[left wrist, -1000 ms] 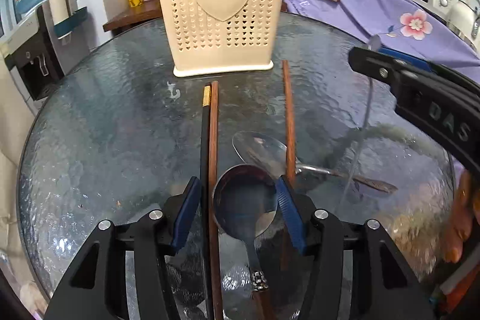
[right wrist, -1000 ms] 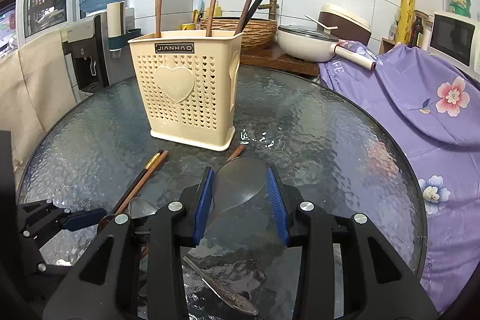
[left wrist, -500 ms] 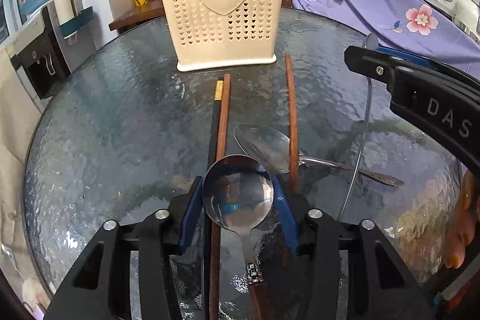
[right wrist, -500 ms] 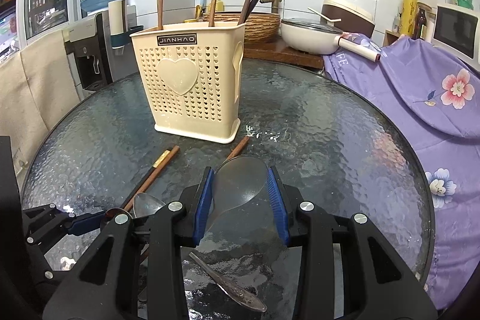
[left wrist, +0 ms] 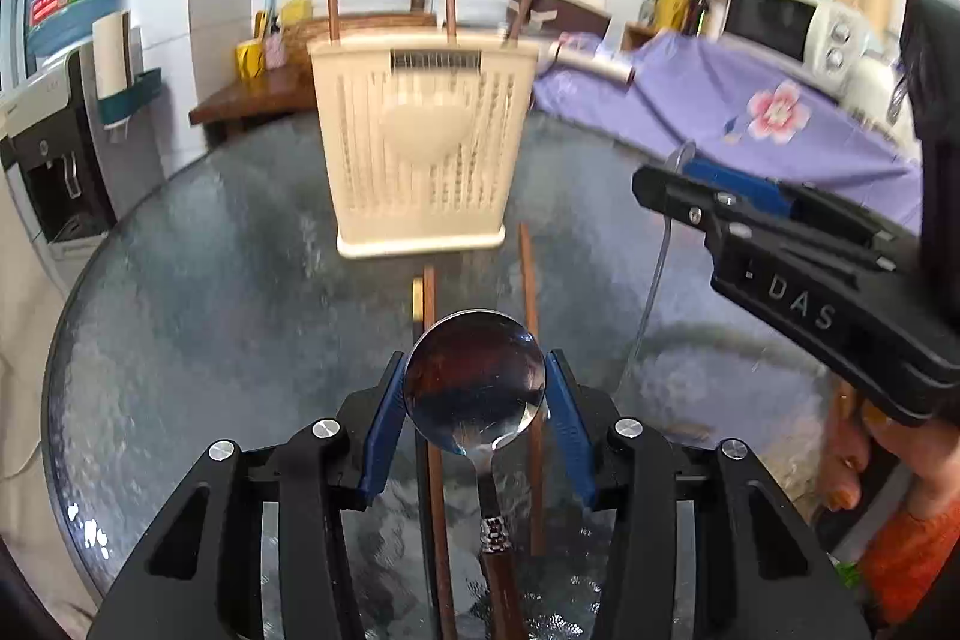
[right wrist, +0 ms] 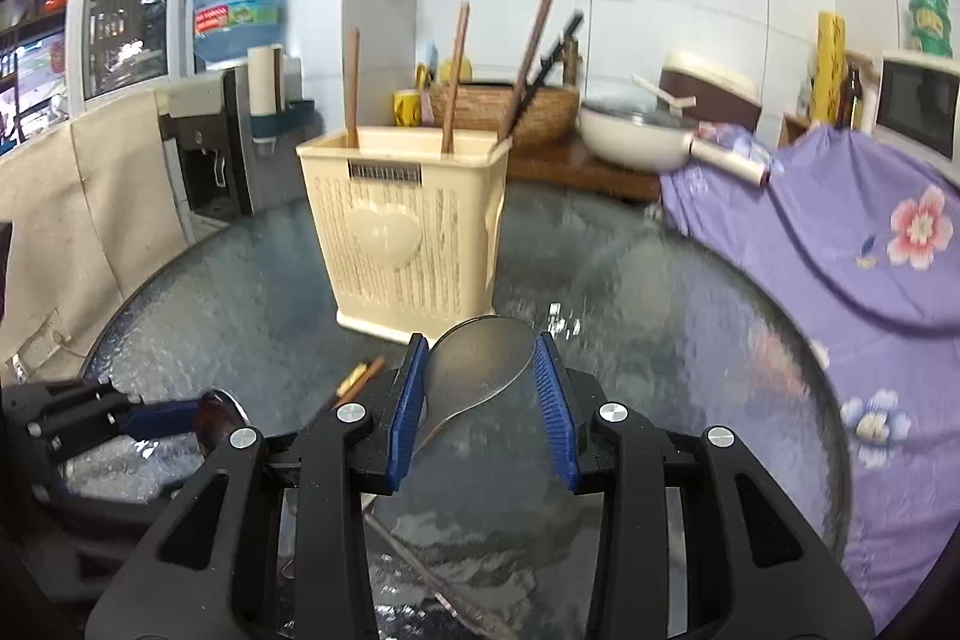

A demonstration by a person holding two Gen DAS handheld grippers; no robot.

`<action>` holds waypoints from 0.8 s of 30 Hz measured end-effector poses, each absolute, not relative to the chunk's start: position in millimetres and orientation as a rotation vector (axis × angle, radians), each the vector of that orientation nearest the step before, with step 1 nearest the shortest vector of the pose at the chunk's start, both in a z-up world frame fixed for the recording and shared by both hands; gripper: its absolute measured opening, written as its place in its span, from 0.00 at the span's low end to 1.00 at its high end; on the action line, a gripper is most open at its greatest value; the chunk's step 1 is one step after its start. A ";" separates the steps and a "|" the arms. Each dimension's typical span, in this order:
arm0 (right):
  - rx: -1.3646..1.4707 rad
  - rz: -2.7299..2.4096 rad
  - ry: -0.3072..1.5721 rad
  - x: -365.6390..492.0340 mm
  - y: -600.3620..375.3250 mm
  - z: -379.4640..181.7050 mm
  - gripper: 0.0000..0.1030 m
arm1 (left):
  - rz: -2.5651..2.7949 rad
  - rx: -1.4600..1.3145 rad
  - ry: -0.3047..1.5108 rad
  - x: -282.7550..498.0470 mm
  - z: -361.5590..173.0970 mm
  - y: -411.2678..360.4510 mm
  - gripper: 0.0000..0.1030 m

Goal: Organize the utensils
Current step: 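Lift the spoon with the left gripper and drop it into the holder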

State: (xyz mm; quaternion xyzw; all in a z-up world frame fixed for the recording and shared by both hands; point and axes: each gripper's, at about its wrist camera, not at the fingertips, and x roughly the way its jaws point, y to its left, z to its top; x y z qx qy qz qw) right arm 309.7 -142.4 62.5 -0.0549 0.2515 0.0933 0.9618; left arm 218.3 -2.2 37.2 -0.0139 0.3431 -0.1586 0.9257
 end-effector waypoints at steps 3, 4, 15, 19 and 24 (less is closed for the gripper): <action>-0.151 0.200 0.487 308.4 -138.4 70.2 0.36 | -0.333 -0.041 0.672 220.0 46.0 4.5 0.43; -0.158 0.211 0.485 308.4 -136.8 71.8 0.36 | -0.338 -0.051 0.670 221.6 47.7 6.7 0.43; -0.264 0.207 0.404 318.2 -121.7 108.8 0.36 | -0.385 -0.110 0.563 241.3 86.5 22.0 0.43; -0.309 0.182 0.355 337.1 -114.0 135.3 0.36 | -0.364 -0.122 0.481 259.8 121.4 31.3 0.43; -0.323 0.140 0.307 377.3 -105.2 181.0 0.36 | -0.350 -0.163 0.394 298.2 181.6 44.2 0.43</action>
